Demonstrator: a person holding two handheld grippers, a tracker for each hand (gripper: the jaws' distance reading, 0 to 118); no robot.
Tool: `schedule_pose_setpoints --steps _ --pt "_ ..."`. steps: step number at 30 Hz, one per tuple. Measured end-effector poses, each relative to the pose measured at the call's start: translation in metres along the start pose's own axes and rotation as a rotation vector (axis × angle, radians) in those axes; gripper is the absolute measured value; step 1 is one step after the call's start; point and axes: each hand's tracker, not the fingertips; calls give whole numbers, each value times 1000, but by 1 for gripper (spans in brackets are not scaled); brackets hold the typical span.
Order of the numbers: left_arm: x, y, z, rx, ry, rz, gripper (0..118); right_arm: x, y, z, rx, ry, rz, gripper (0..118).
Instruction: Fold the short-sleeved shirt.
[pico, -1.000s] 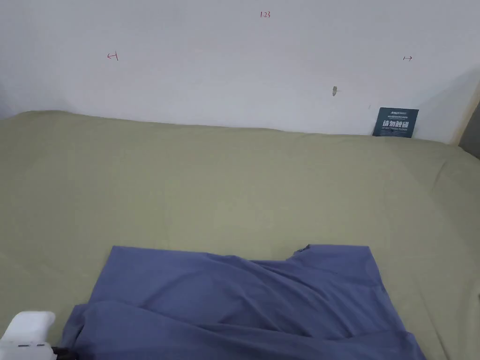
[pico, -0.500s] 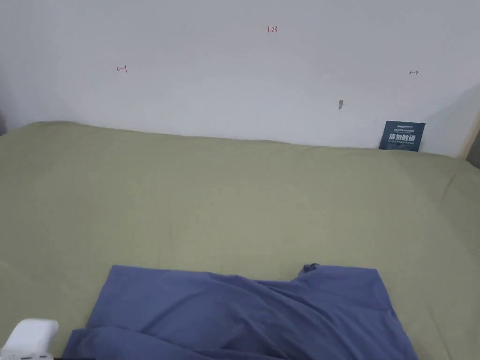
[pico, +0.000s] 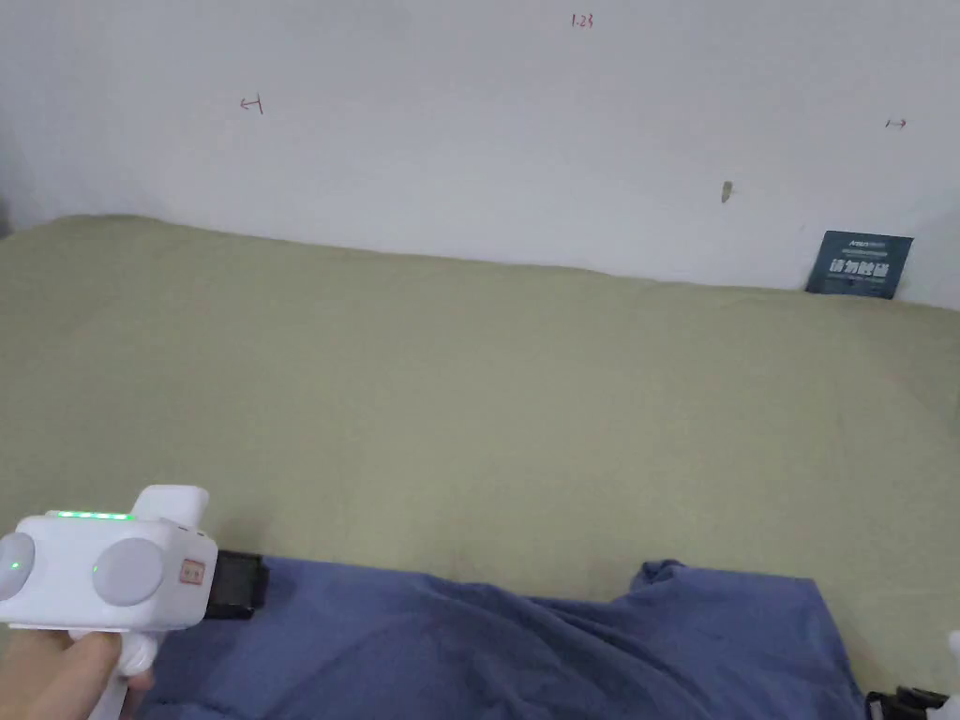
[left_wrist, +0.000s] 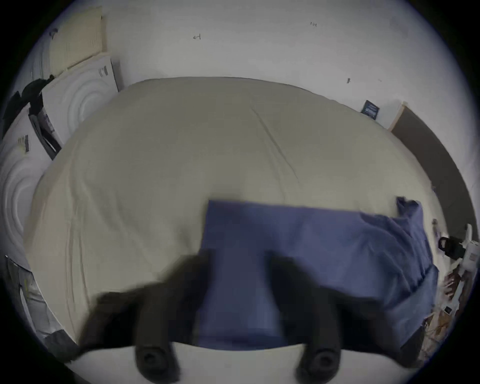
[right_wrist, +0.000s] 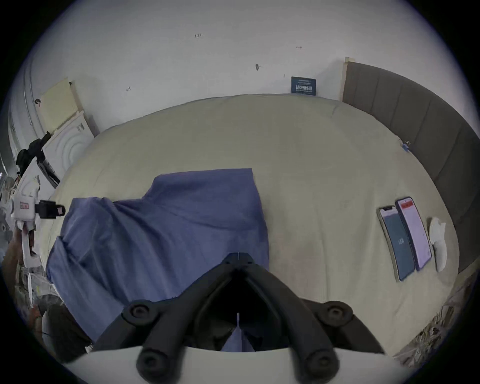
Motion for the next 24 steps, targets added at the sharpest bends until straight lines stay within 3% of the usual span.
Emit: schedule_pose_setpoints --steps 1,5,8,10,12,13,15,16,22,23,24 --pt "2 4 -8 -12 10 -11 111 -1 4 -3 -3 -3 1 0" --pt "6 10 -44 -60 86 -48 112 5 8 -22 -38 -19 3 0" --pt "9 7 -39 -73 31 2 104 11 10 -32 -51 -25 1 0" --pt "14 5 -23 -42 -33 8 71 10 17 -34 -55 -34 8 0" --pt "17 3 -13 -24 4 -58 17 13 24 -40 -76 -28 6 1" --pt "18 2 -12 -31 -18 -57 6 11 28 -42 -90 -24 1 13" --pt "20 1 -9 -27 -16 -72 6 15 32 -51 -118 -12 -17 101" --pt "19 1 -10 -26 -15 -73 6 16 32 -58 -154 -10 -20 118" --pt "16 5 -20 -43 -17 -62 6 8 53 -86 -182 -79 -1 110" --pt "15 5 -20 -45 -18 -60 6 7 56 -85 -188 -80 -1 100" --pt "13 4 -19 -47 -18 -62 6 6 58 -79 -181 -88 -3 83"
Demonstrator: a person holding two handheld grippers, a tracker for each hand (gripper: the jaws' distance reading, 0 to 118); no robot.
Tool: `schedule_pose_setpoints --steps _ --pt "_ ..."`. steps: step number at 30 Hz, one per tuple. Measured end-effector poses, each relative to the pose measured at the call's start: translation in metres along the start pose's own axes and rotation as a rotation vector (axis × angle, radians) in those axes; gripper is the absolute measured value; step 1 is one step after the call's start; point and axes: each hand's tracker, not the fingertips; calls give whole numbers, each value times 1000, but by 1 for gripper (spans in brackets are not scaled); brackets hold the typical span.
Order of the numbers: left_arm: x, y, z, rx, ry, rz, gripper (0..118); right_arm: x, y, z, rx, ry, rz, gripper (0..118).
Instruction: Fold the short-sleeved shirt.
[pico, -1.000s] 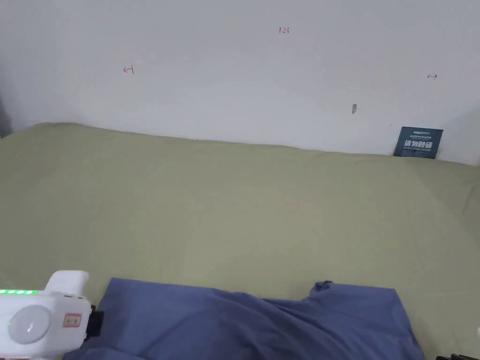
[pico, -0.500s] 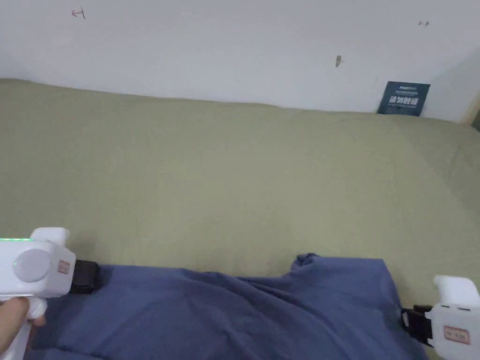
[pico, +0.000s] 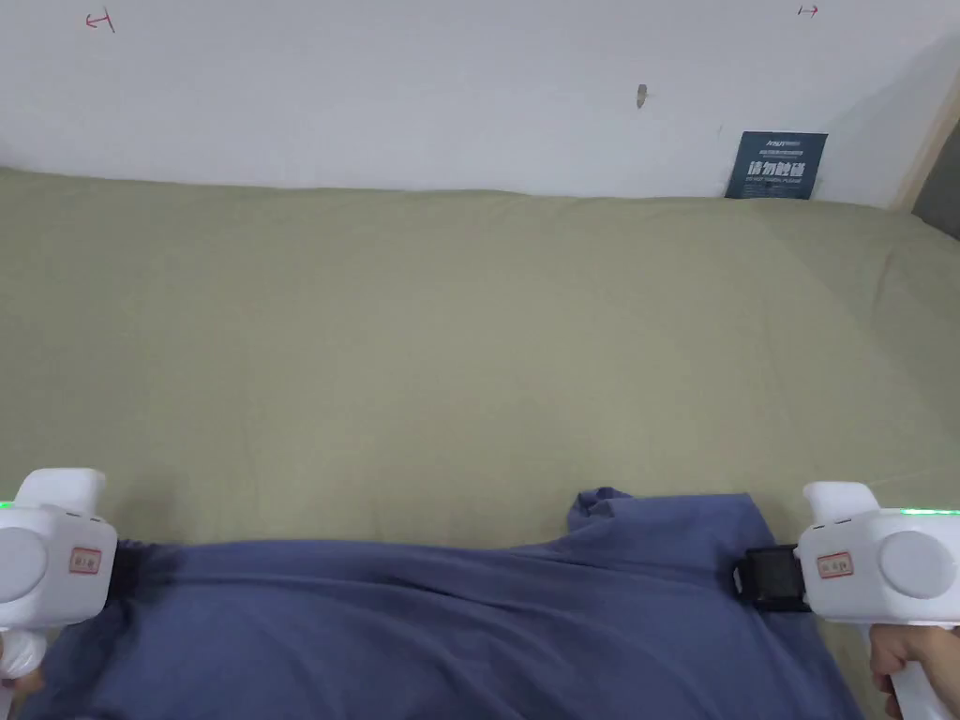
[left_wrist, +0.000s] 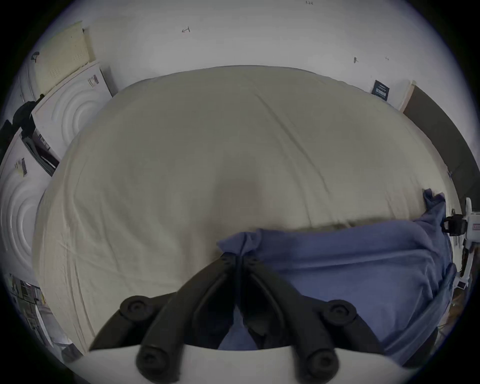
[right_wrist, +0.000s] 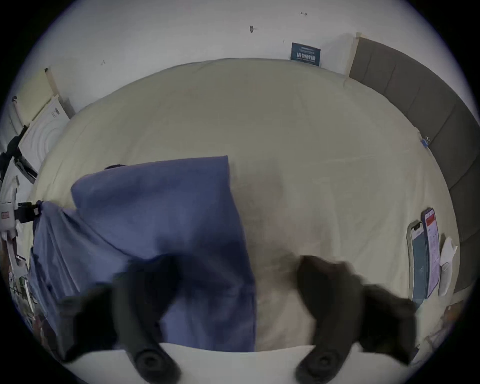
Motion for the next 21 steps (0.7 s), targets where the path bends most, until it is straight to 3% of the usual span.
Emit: schedule_pose_setpoints --steps 1,2,3,4,16,21 --pt "0 0 1 1 1 -2 6 6 -5 2 16 20 2 75" --pt "-1 0 2 3 0 -4 6 5 -5 9 31 26 18 56" --pt "-2 1 4 4 -4 -4 6 5 -6 16 62 42 24 17" --pt "-4 0 8 7 -10 -1 6 4 -5 22 66 34 17 1" --pt "-38 -37 113 149 -103 -6 6 19 -36 133 222 110 9 1" --pt "-50 -78 155 188 -135 -10 6 3 -83 192 283 121 42 1"
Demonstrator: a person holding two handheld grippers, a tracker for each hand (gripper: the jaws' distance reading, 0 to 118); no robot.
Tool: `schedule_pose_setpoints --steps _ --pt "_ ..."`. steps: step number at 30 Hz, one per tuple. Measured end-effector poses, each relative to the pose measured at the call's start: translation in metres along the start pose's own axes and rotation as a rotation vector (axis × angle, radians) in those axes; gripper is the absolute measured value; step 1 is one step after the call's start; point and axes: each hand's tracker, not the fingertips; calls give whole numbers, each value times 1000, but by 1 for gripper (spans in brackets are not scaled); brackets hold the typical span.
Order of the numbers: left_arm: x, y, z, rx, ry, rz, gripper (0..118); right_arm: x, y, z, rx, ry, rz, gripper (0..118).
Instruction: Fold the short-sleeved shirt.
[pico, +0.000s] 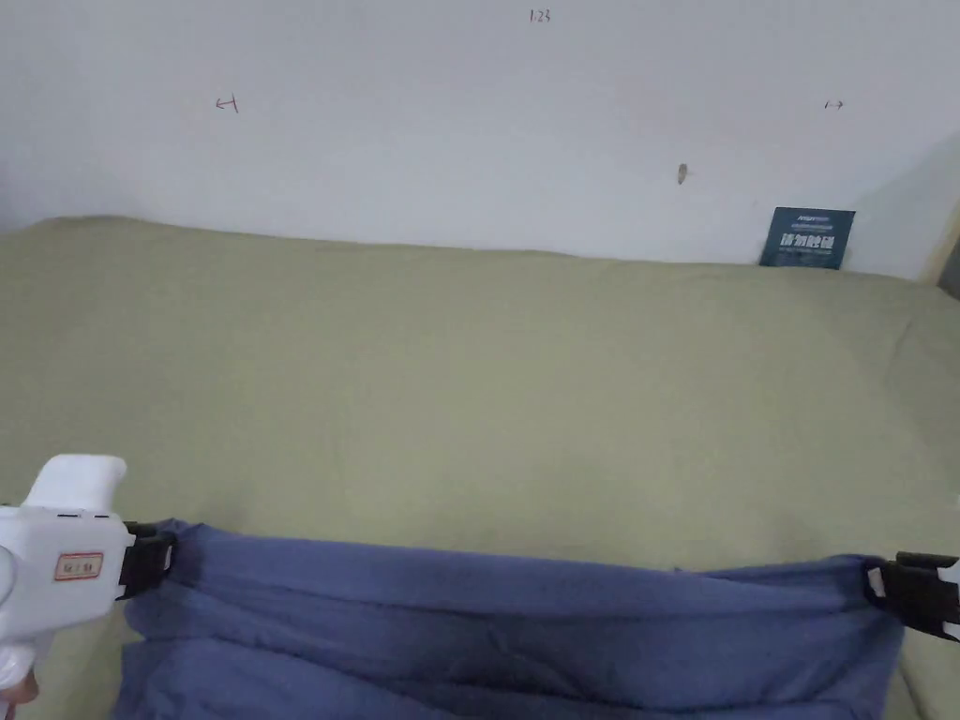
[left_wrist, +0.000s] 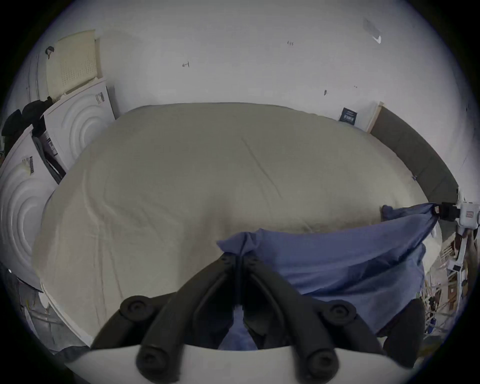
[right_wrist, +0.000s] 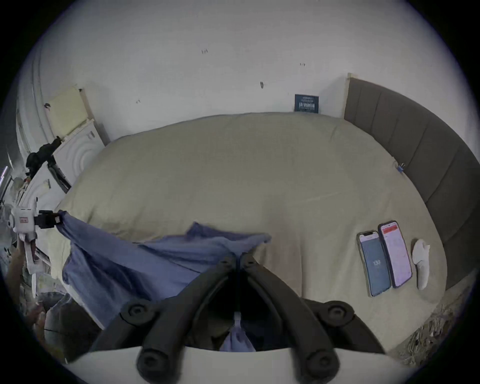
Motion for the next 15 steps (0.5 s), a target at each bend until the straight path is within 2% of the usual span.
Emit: schedule_pose_setpoints --steps 7,11,15 --pt "-9 -73 36 25 -30 -7 6 -11 -71 50 -8 11 24 1" --pt "-17 -114 41 57 -55 -1 6 -8 -109 51 -56 0 9 1" --pt "-21 -135 30 6 -48 27 6 -6 -133 40 -96 7 -5 1"
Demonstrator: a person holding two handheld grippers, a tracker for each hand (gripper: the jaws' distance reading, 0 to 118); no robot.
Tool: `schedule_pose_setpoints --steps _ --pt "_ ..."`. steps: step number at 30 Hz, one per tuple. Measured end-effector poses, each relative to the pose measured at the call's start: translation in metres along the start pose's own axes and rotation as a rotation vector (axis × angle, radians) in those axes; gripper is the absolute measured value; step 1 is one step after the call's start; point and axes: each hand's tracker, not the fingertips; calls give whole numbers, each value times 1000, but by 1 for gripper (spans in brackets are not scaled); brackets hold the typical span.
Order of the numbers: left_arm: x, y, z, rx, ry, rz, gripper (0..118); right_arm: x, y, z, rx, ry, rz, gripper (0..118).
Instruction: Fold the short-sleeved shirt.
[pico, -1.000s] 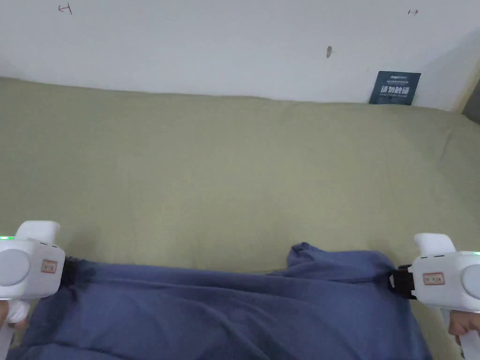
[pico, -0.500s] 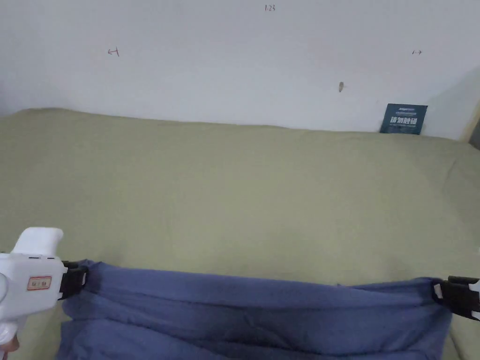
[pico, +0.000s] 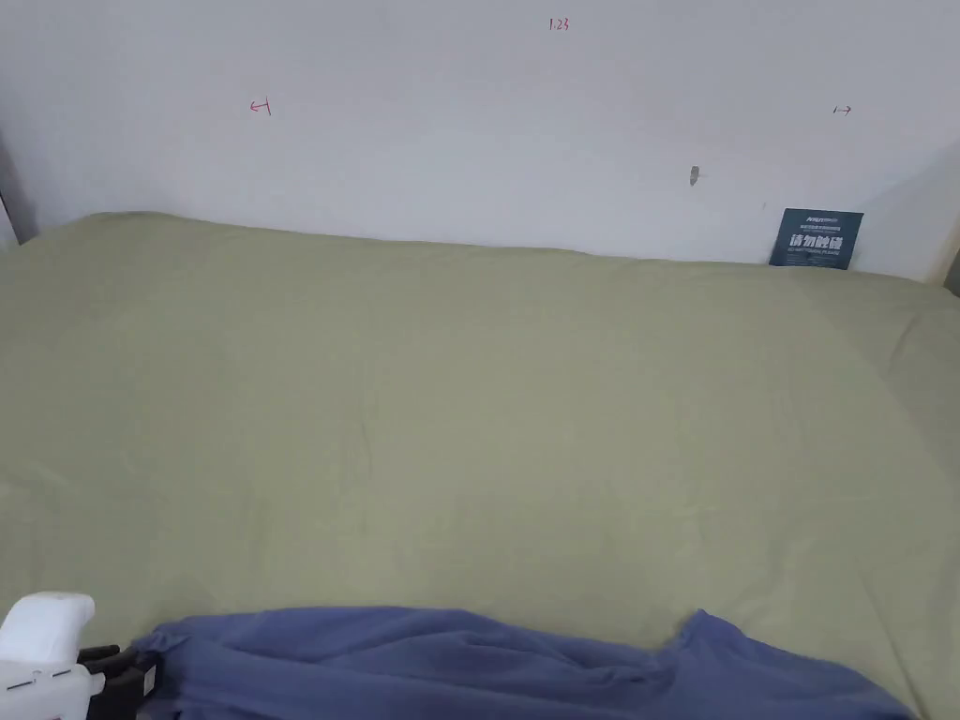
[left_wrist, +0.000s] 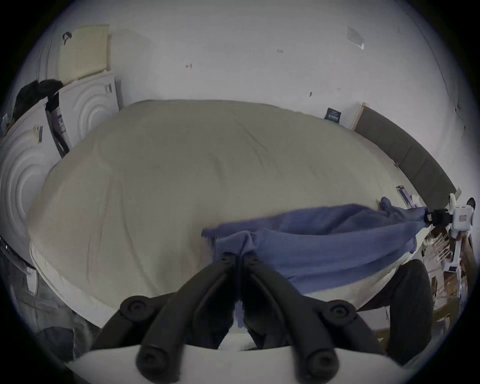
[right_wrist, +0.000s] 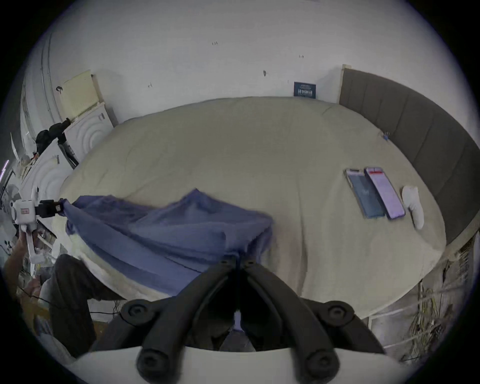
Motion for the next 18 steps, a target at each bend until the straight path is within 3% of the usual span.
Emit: schedule_pose_setpoints --steps 4,5,6,7,8,9,10,12,14,15,17,18 --pt "5 -5 -5 -20 -3 1 6 4 -8 -14 -24 -16 22 1" --pt "5 -5 -4 -22 -14 3 9 4 -10 -14 -24 -24 15 1" --pt "5 -4 -3 -24 -19 4 23 5 -10 -13 -2 -31 2 9" --pt "6 -2 -2 -26 -8 8 49 4 -9 -11 5 -39 -8 37" --pt "3 -1 -2 -30 -2 9 94 3 -6 -9 2 -47 -11 94" --pt "5 0 2 -22 9 7 110 1 -5 -8 2 -49 -9 118" --pt "7 3 9 13 36 8 110 1 -2 0 137 -68 -20 113" --pt "9 8 18 24 77 16 110 -5 2 4 66 -58 -5 112" --pt "13 11 27 34 82 32 109 -21 5 16 118 -54 6 112" --pt "15 12 30 39 89 36 107 -26 6 19 120 -57 4 106" --pt "22 12 37 51 99 31 81 -36 7 26 212 -60 -1 64" --pt "24 12 38 59 101 25 71 -43 7 30 241 -84 9 50"
